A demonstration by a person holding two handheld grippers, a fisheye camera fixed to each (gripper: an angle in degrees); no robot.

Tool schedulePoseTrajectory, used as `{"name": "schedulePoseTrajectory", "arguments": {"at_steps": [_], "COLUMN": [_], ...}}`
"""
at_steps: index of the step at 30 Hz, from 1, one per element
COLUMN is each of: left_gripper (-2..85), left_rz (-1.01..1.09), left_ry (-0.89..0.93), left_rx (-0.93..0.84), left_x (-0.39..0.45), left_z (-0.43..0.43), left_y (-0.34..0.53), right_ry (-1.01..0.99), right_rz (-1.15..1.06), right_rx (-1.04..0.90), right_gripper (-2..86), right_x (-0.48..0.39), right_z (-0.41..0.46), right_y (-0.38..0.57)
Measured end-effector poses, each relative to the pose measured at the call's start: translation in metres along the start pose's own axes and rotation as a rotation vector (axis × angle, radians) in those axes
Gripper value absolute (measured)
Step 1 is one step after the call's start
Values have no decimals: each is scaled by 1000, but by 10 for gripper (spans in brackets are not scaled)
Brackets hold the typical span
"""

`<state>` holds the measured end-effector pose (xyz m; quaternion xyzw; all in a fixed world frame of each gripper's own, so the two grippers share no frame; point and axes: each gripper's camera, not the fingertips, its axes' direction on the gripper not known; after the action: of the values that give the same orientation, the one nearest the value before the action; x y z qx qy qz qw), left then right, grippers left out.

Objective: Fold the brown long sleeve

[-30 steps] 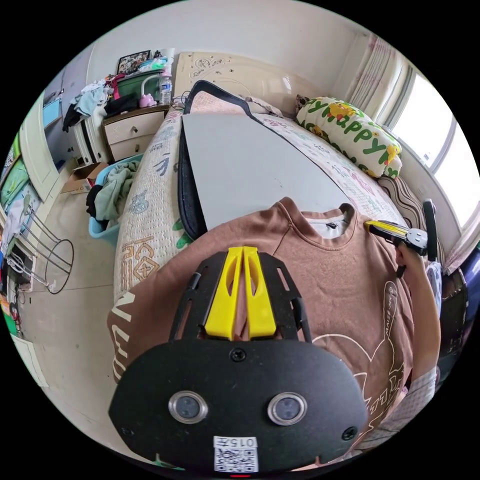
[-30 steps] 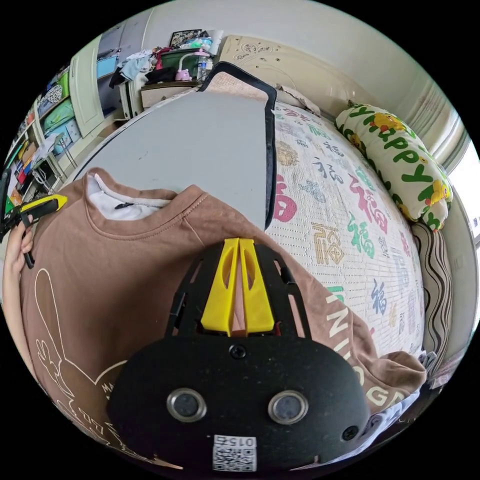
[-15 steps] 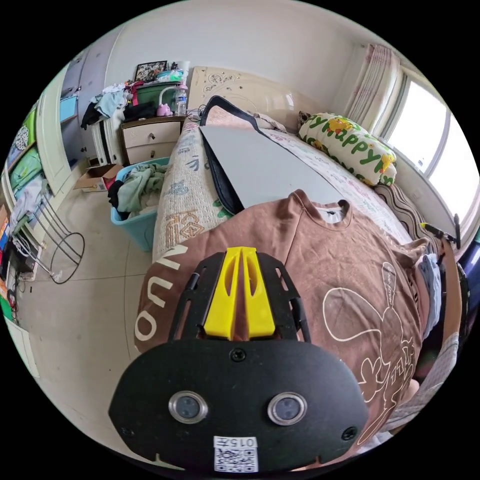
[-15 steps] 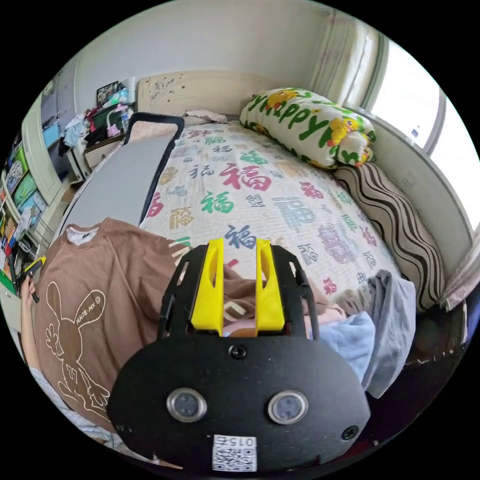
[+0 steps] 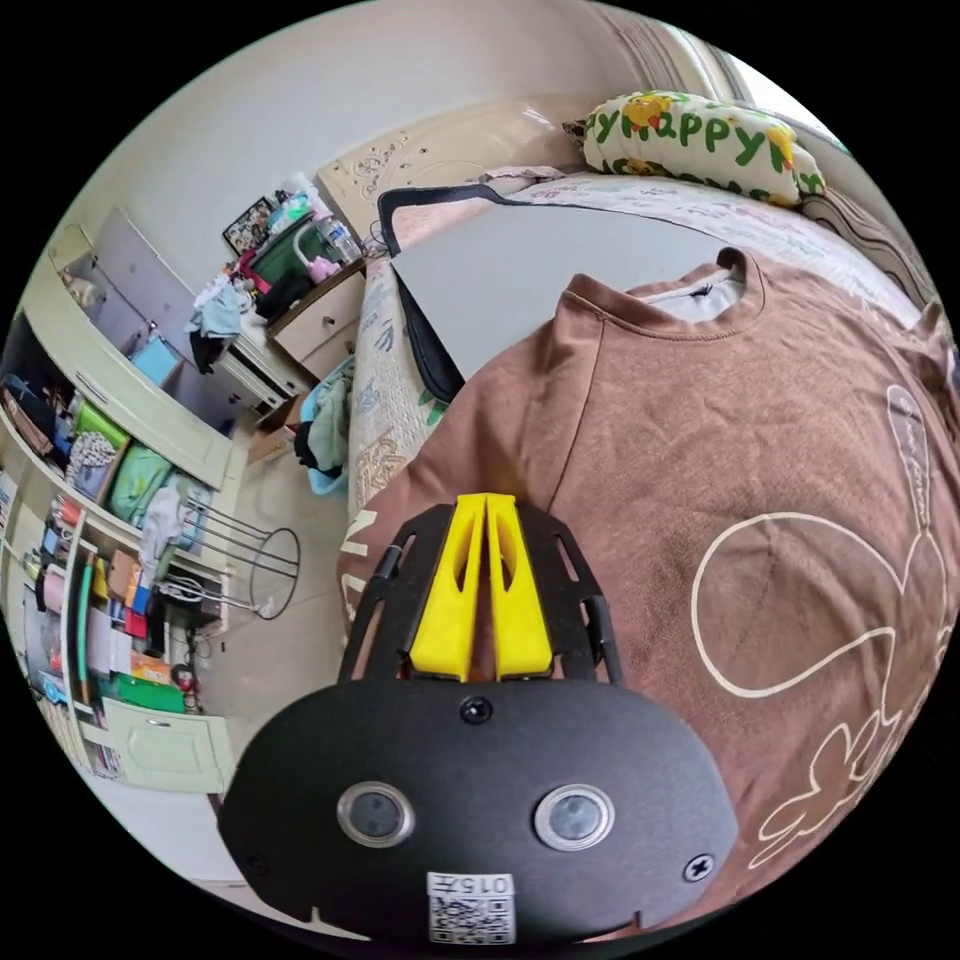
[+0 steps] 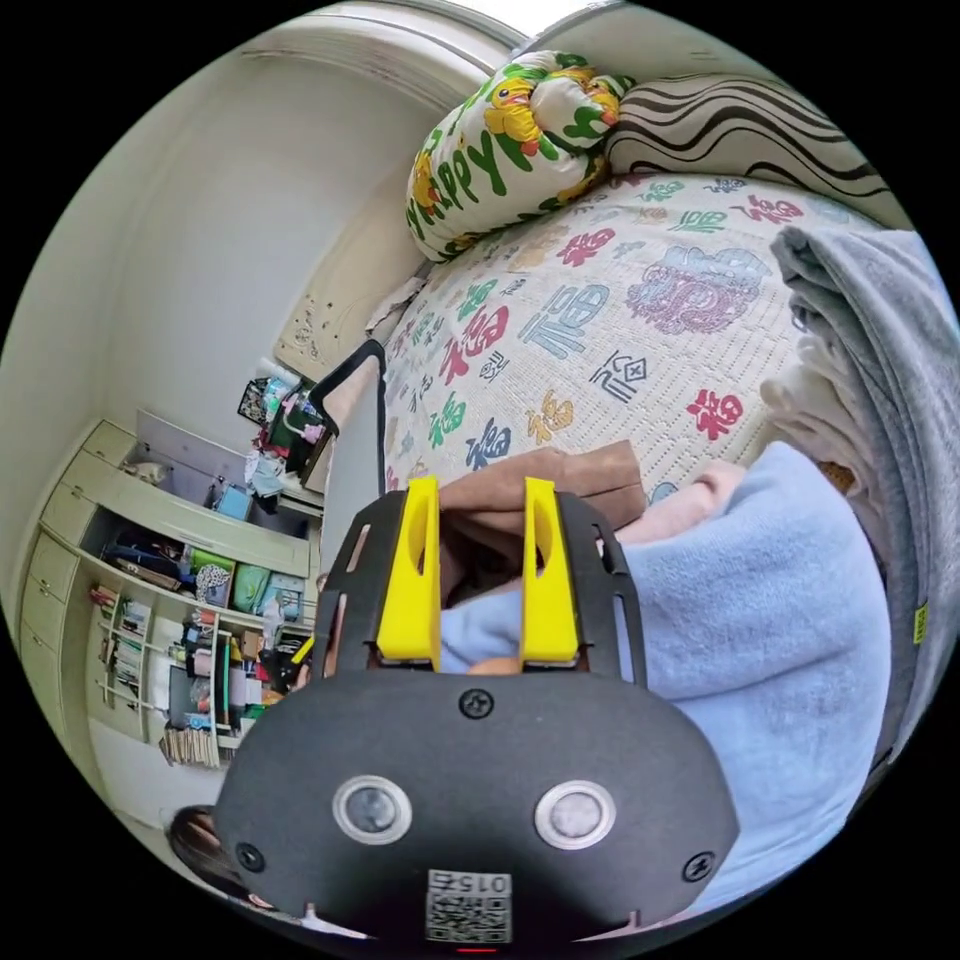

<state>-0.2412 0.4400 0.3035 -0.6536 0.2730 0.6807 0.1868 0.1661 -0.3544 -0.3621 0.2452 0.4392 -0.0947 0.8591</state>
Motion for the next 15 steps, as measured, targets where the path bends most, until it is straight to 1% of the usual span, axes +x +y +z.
{"name": "schedulePoseTrajectory", "arguments": {"at_steps": [2, 4, 6, 9, 10, 12, 14, 15], "left_gripper": [-4, -4, -4, -3, -3, -3, -3, -3], "left_rz": [-46, -97, -110, -85, -76, -75, -82, -88], "left_ry": [105, 215, 241, 195, 178, 175, 188, 199], "left_rx": [-19, -32, -32, -30, -30, -29, -29, -29], "left_x": [-18, -36, -39, -26, -21, -18, -19, -19], "left_z": [5, 11, 10, 3, -1, -5, -9, -12], "left_y": [-2, -2, -2, -6, -8, -10, -12, -14], "right_ry": [39, 98, 147, 212, 256, 337, 379, 380], "right_rz": [-25, -66, -103, -183, -214, -251, -326, -384], "right_rx": [-45, -132, -185, -309, -322, -279, -147, -27], "right_gripper": [113, 95, 71, 32, 18, 5, 1, -1], "right_x": [0, -5, -11, -25, -34, -47, -68, -87], "right_z": [4, 16, 28, 51, 56, 56, 43, 28], "right_y": [-3, -7, -7, -7, -6, -5, -3, 1]}}
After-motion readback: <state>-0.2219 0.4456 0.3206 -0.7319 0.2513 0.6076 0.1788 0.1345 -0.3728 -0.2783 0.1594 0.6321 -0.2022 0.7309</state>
